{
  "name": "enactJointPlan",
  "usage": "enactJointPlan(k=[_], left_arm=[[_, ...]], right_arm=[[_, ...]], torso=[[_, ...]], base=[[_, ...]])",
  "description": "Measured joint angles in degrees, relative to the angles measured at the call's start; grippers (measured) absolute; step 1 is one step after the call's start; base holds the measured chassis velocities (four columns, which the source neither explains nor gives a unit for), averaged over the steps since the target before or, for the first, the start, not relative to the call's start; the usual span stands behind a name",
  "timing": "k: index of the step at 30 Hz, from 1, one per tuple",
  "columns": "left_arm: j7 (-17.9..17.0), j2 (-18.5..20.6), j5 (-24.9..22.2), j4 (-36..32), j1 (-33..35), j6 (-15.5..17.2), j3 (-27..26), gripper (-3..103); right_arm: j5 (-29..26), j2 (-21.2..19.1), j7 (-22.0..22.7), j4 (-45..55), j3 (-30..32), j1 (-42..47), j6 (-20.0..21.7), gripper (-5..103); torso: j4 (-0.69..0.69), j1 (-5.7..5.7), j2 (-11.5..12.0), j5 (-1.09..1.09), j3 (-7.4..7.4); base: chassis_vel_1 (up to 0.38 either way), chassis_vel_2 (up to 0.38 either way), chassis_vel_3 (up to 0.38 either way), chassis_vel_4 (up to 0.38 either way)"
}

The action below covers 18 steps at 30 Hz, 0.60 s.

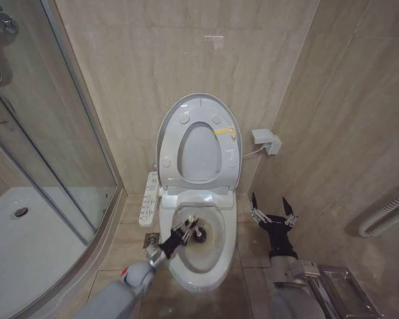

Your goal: Open the toilet lid, clean the toilet bowl with a toilet brush, close the toilet lid, and flush.

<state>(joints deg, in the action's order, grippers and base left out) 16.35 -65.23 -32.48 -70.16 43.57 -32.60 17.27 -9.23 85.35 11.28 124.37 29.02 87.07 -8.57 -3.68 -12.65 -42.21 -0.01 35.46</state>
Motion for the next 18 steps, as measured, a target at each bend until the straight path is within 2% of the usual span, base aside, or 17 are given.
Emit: enactJointPlan(k=[9,18], left_arm=[[-0.1,-4.9,-1.7,2.4,-3.9,0.0,3.7,18],[0.5,-7.5,-3.4,4.6,-6.5,-0.1,5.7,18]], right_arm=[[0.0,0.0,0.0,0.0,0.0,0.0,0.0,100],[0.0,0.0,0.0,0.0,0.0,0.0,0.0,100]], torso=[[0.04,0.0,0.0,0.02,-0.01],[0.02,0.0,0.0,0.02,-0.01]], base=[[0.0,0.0,0.0,0.0],[0.0,0.0,0.0,0.0]])
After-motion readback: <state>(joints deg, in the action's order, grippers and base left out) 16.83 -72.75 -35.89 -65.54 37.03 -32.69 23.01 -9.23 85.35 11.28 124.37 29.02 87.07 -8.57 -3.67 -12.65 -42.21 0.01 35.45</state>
